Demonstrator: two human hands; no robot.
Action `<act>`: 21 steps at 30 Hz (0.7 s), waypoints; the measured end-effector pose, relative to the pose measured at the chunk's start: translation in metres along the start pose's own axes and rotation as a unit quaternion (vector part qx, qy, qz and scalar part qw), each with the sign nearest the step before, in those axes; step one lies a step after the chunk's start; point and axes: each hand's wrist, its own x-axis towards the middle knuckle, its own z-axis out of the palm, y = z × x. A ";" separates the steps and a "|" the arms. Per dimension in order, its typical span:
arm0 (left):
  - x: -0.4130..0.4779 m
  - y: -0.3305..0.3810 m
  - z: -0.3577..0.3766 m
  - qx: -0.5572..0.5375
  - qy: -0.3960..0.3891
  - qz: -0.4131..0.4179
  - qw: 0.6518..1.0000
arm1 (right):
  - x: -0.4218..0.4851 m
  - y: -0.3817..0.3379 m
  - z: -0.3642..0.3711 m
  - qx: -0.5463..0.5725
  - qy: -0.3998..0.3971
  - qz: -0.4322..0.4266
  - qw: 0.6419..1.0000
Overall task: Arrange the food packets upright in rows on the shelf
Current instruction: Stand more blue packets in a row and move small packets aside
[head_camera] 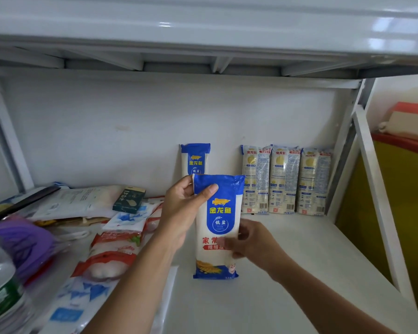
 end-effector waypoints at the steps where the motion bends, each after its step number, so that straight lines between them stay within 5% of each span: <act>1: 0.000 -0.001 -0.001 0.005 -0.007 -0.004 1.000 | -0.001 0.007 0.005 0.006 0.008 0.008 1.000; 8: 0.006 -0.009 -0.008 0.025 -0.024 -0.035 0.999 | 0.003 0.025 0.020 0.061 0.066 0.035 0.995; 21: 0.023 -0.019 -0.048 0.247 -0.021 -0.054 0.967 | 0.100 0.026 -0.012 0.061 0.123 0.040 0.990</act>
